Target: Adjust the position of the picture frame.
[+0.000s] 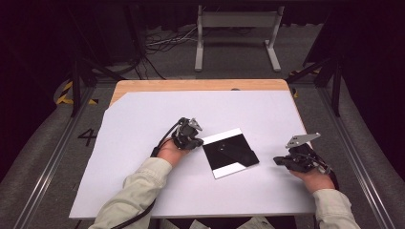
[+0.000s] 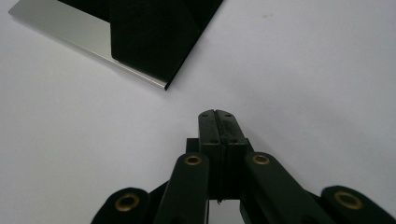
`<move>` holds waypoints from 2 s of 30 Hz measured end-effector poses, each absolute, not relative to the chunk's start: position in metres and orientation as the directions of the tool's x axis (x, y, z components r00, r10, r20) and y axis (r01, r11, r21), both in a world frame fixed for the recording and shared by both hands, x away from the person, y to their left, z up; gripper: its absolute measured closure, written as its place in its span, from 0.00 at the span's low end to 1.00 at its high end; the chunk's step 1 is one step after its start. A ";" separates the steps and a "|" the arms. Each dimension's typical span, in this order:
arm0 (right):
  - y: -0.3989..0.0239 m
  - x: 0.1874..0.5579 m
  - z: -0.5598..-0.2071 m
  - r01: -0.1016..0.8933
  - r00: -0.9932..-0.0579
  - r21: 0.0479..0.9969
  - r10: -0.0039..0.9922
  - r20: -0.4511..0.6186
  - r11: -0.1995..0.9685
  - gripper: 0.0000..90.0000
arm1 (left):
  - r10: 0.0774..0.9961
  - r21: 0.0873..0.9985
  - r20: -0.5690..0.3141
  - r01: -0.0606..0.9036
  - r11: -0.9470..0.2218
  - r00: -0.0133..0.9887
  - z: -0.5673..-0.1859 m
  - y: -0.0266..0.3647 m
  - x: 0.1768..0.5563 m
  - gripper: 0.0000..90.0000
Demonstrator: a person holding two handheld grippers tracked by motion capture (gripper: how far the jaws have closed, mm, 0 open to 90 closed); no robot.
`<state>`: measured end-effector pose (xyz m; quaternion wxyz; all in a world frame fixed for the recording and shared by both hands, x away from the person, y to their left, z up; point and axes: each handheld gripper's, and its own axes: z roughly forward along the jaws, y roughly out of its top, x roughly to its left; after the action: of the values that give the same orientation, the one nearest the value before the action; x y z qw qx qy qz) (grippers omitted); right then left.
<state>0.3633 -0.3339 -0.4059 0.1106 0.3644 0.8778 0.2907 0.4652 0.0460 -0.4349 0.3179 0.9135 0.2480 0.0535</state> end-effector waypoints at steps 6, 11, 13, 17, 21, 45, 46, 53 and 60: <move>-0.331 0.366 -0.405 0.570 -0.715 0.594 0.699 0.017 0.568 1.00 | 0.502 0.622 -0.082 0.438 -0.649 0.861 -0.433 0.057 0.464 1.00; -0.321 0.372 -0.408 0.560 -0.730 0.589 0.683 0.019 0.583 1.00 | 0.514 0.636 -0.080 0.441 -0.634 0.854 -0.428 0.069 0.460 1.00; -0.316 0.374 -0.409 0.557 -0.736 0.585 0.676 0.019 0.589 1.00 | 0.514 0.638 -0.080 0.439 -0.632 0.854 -0.427 0.074 0.458 1.00; -0.308 0.380 -0.412 0.548 -0.749 0.578 0.662 0.018 0.605 1.00 | 0.523 0.652 -0.090 0.447 -0.612 0.848 -0.424 0.084 0.456 1.00; -0.300 0.386 -0.417 0.552 -0.754 0.559 0.656 0.018 0.619 1.00 | 0.530 0.658 -0.093 0.452 -0.602 0.843 -0.423 0.093 0.453 1.00; -0.281 0.382 -0.421 0.550 -0.788 0.534 0.611 0.078 0.642 1.00 | 0.538 0.676 -0.117 0.463 -0.573 0.835 -0.421 0.107 0.452 1.00; -0.279 0.381 -0.421 0.545 -0.794 0.538 0.602 0.084 0.643 1.00 | 0.539 0.676 -0.119 0.466 -0.571 0.834 -0.422 0.107 0.452 1.00; -0.265 0.375 -0.422 0.523 -0.819 0.537 0.565 0.100 0.662 1.00 | 0.546 0.678 -0.128 0.474 -0.561 0.828 -0.421 0.109 0.452 1.00; -0.251 0.371 -0.423 0.495 -0.840 0.543 0.533 0.098 0.679 1.00 | 0.545 0.680 -0.131 0.475 -0.558 0.828 -0.421 0.111 0.452 1.00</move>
<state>0.3710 -0.2513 -0.4234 0.0339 0.2808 0.9156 0.2859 0.4524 0.1108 -0.4208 0.3703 0.8814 0.2894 0.0473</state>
